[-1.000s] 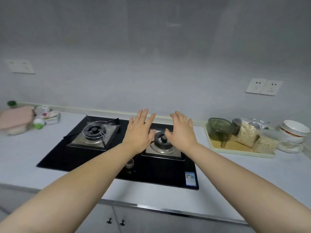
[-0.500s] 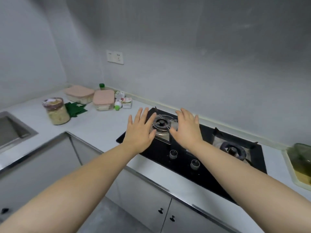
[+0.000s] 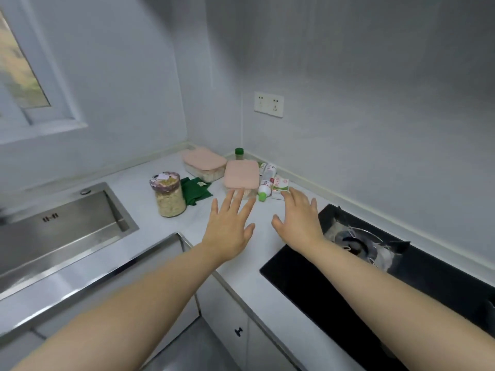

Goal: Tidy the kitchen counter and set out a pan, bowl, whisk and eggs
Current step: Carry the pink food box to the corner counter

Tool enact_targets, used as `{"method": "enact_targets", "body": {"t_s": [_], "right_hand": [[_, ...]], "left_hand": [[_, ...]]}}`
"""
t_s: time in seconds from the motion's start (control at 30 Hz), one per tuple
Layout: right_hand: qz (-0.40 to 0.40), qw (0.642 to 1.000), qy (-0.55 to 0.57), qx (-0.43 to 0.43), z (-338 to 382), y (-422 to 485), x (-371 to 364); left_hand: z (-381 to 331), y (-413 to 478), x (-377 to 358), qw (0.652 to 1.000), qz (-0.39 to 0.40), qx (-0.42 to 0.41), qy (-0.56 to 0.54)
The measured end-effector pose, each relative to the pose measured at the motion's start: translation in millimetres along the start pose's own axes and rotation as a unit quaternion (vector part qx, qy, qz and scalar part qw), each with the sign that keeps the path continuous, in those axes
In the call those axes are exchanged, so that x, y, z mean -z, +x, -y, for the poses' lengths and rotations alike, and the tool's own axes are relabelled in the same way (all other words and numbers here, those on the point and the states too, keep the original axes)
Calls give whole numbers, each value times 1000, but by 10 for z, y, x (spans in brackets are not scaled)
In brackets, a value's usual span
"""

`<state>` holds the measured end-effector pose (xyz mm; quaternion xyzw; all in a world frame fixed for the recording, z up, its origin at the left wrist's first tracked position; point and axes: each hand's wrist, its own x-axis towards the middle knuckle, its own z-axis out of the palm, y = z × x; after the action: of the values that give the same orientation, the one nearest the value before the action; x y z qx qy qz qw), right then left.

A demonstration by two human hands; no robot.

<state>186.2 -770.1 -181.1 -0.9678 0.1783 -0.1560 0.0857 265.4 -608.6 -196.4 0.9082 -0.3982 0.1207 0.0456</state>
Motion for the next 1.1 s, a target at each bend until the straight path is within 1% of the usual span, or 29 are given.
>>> {"method": "enact_targets", "body": {"t_s": [0.17, 0.3, 0.43, 0.53, 0.63, 0.73, 0.9, 1.1], "right_hand": [[14, 999, 13, 44, 355, 637, -362], [31, 997, 14, 69, 635, 974, -634], [42, 997, 24, 67, 945, 1282, -873], [48, 997, 30, 60, 1163, 1519, -1057], [58, 996, 54, 47, 1363, 1761, -1225], [64, 996, 52, 40, 1551, 2021, -1360], [50, 996, 73, -25, 1650, 2387, -1508], [51, 987, 96, -122, 1261, 2451, -1649]], "left_hand": [[619, 257, -175, 999, 17, 48, -4], [1068, 342, -301, 998, 18, 65, -4], [1558, 502, -391, 995, 30, 95, -18], [1944, 677, -471, 995, 39, 86, 0], [2321, 882, -547, 996, 44, 78, -6], [2646, 1102, -611, 997, 52, 62, -5], [2917, 1529, -701, 997, 60, 15, -54], [2775, 2042, -976, 992, 91, -40, -76]]}}
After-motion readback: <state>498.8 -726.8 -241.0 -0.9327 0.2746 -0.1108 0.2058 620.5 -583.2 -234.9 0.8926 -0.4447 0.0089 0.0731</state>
